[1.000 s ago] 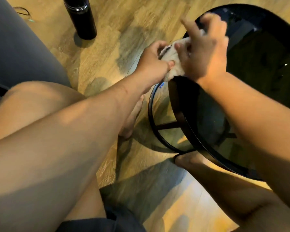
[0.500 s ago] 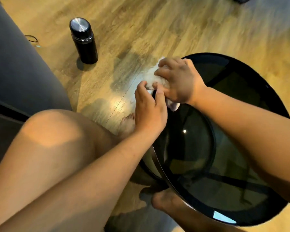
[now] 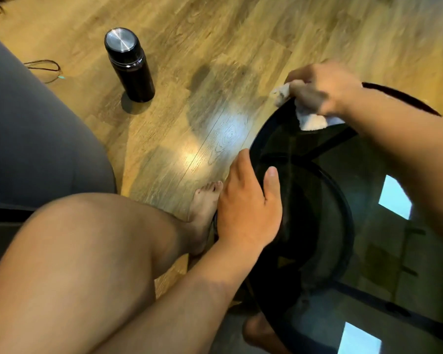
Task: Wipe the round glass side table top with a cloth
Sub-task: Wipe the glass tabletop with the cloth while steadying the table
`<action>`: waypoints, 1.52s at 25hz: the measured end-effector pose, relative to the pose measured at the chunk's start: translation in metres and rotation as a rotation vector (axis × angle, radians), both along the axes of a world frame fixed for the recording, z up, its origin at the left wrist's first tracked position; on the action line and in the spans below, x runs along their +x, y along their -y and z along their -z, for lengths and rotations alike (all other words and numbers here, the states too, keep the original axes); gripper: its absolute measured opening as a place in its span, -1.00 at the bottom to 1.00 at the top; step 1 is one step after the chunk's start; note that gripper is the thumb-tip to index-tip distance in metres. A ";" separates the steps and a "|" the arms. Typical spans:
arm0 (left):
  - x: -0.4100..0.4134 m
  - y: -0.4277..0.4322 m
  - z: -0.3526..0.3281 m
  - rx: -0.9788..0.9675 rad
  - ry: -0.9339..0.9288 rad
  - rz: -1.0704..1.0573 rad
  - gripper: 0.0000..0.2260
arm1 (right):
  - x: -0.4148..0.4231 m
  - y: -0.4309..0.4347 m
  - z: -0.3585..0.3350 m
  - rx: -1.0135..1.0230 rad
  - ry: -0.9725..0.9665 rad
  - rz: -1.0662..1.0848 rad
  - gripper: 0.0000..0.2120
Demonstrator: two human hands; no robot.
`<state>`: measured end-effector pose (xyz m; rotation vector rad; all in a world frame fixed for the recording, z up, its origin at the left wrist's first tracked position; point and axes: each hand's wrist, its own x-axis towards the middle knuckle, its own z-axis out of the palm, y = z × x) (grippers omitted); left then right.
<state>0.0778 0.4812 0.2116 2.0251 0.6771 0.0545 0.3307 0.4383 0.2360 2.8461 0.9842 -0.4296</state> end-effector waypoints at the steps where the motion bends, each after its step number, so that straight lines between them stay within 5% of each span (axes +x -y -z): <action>1: 0.000 0.001 0.000 0.013 0.001 0.001 -0.49 | -0.019 -0.008 0.000 0.054 -0.025 -0.100 -0.66; 4: -0.003 0.003 0.000 0.006 0.000 0.018 -0.48 | -0.074 -0.005 0.007 0.199 -0.011 -0.427 -0.58; 6: -0.005 0.003 0.002 0.004 -0.037 0.030 -0.45 | -0.071 0.009 0.007 0.256 -0.037 -0.410 -0.57; 10: -0.008 0.005 0.008 0.257 0.008 0.142 -0.38 | -0.003 0.037 0.008 0.354 0.007 -0.034 -0.65; 15: -0.008 0.007 0.012 0.613 0.019 0.407 -0.35 | 0.063 0.107 0.006 0.188 0.048 0.392 -0.52; 21: -0.007 0.008 0.012 0.563 0.092 0.390 -0.35 | 0.079 0.261 -0.002 -0.086 0.051 0.795 -0.37; 30: -0.010 0.010 0.007 0.493 0.148 0.354 -0.37 | -0.086 0.391 -0.005 -0.083 -0.016 1.188 -0.28; 38: -0.013 0.008 0.004 0.496 0.168 0.345 -0.40 | -0.278 0.342 -0.019 0.226 -0.095 1.564 -0.12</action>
